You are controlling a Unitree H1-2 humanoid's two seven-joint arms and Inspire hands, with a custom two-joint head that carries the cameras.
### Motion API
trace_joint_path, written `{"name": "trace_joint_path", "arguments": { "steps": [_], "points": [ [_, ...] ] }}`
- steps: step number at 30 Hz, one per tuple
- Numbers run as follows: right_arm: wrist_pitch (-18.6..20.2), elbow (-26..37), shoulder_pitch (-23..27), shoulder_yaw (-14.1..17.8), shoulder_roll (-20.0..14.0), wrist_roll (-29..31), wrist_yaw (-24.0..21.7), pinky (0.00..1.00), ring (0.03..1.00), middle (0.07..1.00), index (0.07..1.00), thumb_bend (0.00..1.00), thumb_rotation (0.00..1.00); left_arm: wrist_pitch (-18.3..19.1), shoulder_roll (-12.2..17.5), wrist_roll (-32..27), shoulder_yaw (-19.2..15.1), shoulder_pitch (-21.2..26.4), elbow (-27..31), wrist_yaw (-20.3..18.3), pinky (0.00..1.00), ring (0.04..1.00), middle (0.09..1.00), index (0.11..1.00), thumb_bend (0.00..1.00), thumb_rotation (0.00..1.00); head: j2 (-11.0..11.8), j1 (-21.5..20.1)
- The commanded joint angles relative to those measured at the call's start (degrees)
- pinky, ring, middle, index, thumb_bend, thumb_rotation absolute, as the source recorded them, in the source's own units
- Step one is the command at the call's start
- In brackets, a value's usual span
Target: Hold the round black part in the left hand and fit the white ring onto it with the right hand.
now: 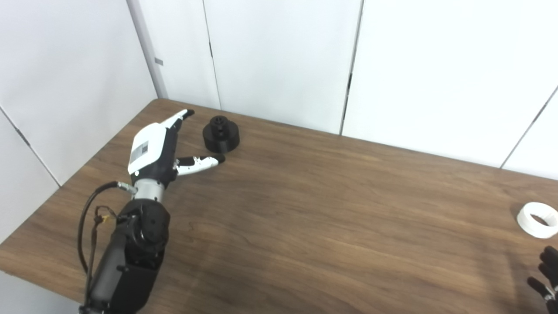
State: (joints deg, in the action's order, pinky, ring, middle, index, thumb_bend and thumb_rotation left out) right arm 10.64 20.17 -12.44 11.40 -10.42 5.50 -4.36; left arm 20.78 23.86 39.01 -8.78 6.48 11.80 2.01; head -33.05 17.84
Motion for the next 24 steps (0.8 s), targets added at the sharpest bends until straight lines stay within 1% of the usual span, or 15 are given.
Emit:
{"name": "trace_joint_path", "arguments": {
  "steps": [1, 3, 4, 5, 7, 10, 13, 14, 19, 22, 24],
  "points": [
    [-2.30, 2.11, 0.70, -0.16, -0.52, -0.30, 0.13, 0.85, 0.938, 0.919, 0.889, 0.62, 1.00, -0.74, 3.30, 1.90, 0.16, 3.74, -1.97, 1.16, 0.86, 0.925, 0.896, 0.868, 1.00, 0.45, -0.07, 0.04],
    [-2.72, 2.03, 0.67, -0.32, -0.62, -0.43, 0.00, 0.85, 0.932, 0.919, 0.891, 0.63, 1.00, -1.71, 4.85, 2.65, 0.91, 5.49, -5.66, 2.10, 0.89, 0.914, 0.889, 0.850, 1.00, 0.46, -0.10, -0.20],
    [-2.73, 2.09, 0.66, -0.38, -0.61, -0.46, 0.03, 0.86, 0.932, 0.919, 0.890, 0.63, 1.00, -1.98, 5.25, 2.72, 1.12, 6.06, -6.85, 2.48, 0.91, 0.916, 0.890, 0.843, 1.00, 0.45, -0.09, -0.20],
    [-2.66, 2.13, 0.62, -0.45, -0.61, -0.64, 0.12, 0.87, 0.932, 0.919, 0.890, 0.63, 1.00, -2.09, 5.83, 3.00, 1.53, 7.39, -9.25, 2.98, 0.92, 0.917, 0.890, 0.839, 1.00, 0.44, -0.09, -0.27],
    [-2.64, 2.17, 0.54, -0.55, -0.63, -0.92, 0.22, 0.89, 0.935, 0.923, 0.896, 0.64, 1.00, -2.21, 6.63, 3.32, 2.17, 9.08, -12.28, 3.64, 0.95, 0.916, 0.890, 0.829, 1.00, 0.46, -0.12, -0.33],
    [-2.22, 2.67, 0.48, -0.66, -0.40, -1.34, 0.52, 0.94, 0.946, 0.927, 0.898, 0.65, 1.00, -2.10, 7.90, 3.35, 3.41, 11.89, -16.86, 3.90, 0.97, 0.923, 0.896, 0.827, 1.00, 0.47, -0.39, -0.83],
    [-2.01, 2.90, 0.32, -0.89, -0.48, -2.40, 0.73, 0.96, 0.941, 0.921, 0.895, 0.66, 1.00, -1.61, 8.98, 3.19, 4.95, 14.00, -20.85, 3.42, 0.99, 0.934, 0.902, 0.829, 1.00, 0.48, -0.48, -1.11],
    [-1.79, 3.00, 0.29, -0.89, -0.45, -2.34, 0.70, 0.94, 0.936, 0.921, 0.896, 0.66, 1.00, -1.65, 9.37, 3.18, 5.68, 14.81, -22.70, 3.29, 0.99, 0.940, 0.907, 0.831, 1.00, 0.48, -0.48, -1.11],
    [-1.83, 2.97, 0.20, -0.99, -0.44, -2.33, 0.57, 0.92, 0.953, 0.935, 0.905, 0.67, 1.00, -2.90, 10.45, 2.72, 8.62, 18.07, -30.51, 4.37, 1.00, 0.947, 0.912, 0.818, 1.00, 0.54, -0.65, -1.12],
    [-1.91, 2.97, 0.18, -0.95, -0.37, -1.72, 0.38, 0.90, 0.953, 0.936, 0.906, 0.66, 1.00, -2.79, 10.55, 1.64, 9.83, 19.91, -34.12, 3.63, 1.00, 0.958, 0.920, 0.819, 1.00, 0.54, -0.65, -1.12],
    [-1.93, 2.96, 0.20, -0.95, -0.36, -1.23, 0.20, 0.92, 0.964, 0.945, 0.915, 0.65, 1.00, -2.36, 10.61, 0.85, 10.46, 20.91, -35.72, 2.56, 1.00, 0.969, 0.933, 0.827, 1.00, 0.54, -0.65, -1.12]
  ]
}}
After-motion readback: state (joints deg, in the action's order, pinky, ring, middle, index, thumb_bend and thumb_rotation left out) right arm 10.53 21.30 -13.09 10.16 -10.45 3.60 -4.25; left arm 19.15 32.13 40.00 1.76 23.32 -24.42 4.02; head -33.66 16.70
